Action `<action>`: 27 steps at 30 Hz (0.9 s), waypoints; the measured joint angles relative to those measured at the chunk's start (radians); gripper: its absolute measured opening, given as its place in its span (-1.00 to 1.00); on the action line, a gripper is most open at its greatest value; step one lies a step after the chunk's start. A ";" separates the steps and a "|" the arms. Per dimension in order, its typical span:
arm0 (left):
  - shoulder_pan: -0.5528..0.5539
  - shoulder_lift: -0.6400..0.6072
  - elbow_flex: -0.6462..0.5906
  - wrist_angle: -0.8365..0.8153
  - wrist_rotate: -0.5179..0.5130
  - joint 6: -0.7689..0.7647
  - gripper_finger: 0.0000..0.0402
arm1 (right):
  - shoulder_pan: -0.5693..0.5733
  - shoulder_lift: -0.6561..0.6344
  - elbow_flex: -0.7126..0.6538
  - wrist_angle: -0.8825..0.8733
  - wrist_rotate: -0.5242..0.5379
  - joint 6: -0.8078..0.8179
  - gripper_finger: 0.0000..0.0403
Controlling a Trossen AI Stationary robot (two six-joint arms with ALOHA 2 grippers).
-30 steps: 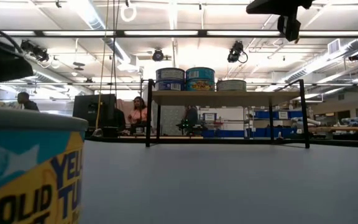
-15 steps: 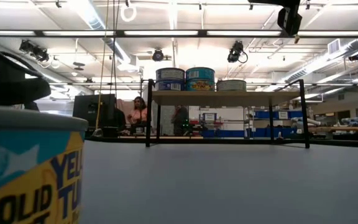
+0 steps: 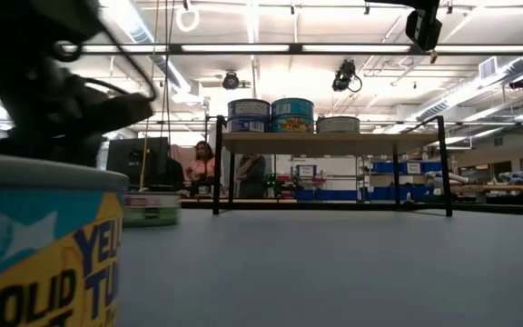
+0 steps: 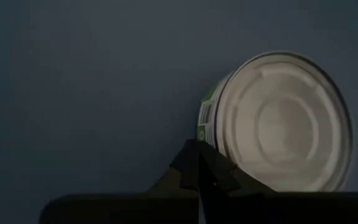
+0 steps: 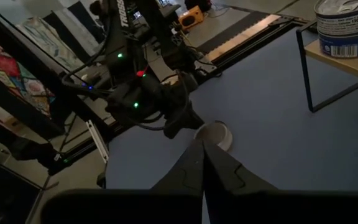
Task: Stack canned seafood by type on shelf
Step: Stack the green tuna can on top of the green tuna can on the shelf
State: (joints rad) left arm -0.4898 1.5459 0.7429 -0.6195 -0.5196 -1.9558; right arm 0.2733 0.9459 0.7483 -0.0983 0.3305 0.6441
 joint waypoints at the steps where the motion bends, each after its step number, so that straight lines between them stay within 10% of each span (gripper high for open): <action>1: 0.016 0.000 0.000 0.028 -0.008 0.027 -1.00 | 0.000 0.000 0.000 0.000 0.000 0.000 -0.96; 11: 0.156 0.070 0.000 0.432 -0.055 0.303 -1.00 | 0.007 0.000 0.000 0.016 -0.011 0.008 -0.96; 20: 0.256 0.179 0.003 1.149 0.179 0.612 -1.00 | 0.015 -0.078 0.000 0.111 0.018 -0.056 -0.97; 27: 0.295 0.106 -0.001 1.171 0.237 0.522 -1.00 | 0.019 -0.187 0.002 -0.097 0.164 0.077 -0.98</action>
State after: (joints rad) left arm -0.1951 1.6516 0.7423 0.5513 -0.2828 -1.4337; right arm 0.2922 0.7588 0.7498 -0.1956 0.4945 0.7213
